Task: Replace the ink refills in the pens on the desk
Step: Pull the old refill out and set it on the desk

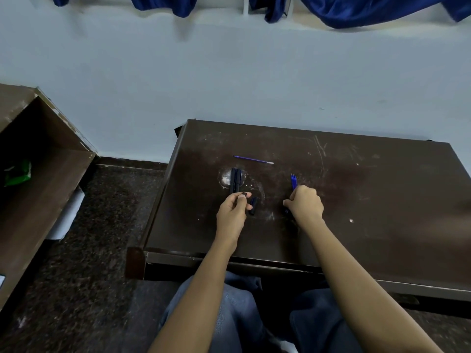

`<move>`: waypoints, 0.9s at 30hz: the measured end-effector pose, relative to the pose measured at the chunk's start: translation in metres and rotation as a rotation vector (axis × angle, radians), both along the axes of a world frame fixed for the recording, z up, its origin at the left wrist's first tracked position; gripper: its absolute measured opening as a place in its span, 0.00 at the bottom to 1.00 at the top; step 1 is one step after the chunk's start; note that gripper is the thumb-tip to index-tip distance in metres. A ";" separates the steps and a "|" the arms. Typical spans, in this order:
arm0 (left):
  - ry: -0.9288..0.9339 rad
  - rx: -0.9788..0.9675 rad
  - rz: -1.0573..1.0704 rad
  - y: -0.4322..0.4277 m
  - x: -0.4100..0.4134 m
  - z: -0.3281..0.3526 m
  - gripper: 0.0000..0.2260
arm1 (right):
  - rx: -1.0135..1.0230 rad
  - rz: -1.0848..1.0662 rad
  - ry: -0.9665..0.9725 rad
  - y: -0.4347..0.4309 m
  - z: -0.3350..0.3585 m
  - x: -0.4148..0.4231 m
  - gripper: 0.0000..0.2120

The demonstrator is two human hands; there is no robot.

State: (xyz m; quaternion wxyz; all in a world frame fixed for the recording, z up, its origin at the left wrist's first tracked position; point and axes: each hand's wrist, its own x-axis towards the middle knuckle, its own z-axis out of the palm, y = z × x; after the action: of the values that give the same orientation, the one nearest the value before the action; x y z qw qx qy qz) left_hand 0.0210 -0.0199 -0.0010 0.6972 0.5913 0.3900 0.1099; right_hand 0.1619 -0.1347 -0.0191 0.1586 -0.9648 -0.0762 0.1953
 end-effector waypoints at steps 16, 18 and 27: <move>-0.007 0.018 0.004 0.000 -0.001 0.002 0.09 | 0.290 -0.034 0.118 0.040 -0.005 -0.026 0.05; -0.010 0.014 0.004 0.000 -0.002 0.001 0.09 | 0.333 -0.048 0.139 0.045 -0.007 -0.025 0.05; -0.016 0.008 0.006 0.000 -0.002 0.001 0.10 | 0.388 -0.065 0.162 0.048 -0.012 -0.025 0.04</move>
State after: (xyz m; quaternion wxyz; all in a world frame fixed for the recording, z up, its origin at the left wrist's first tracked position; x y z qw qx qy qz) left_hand 0.0191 -0.0201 0.0003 0.6977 0.5920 0.3857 0.1181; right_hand 0.1370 -0.0871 -0.0314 0.3534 -0.8992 -0.0682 0.2488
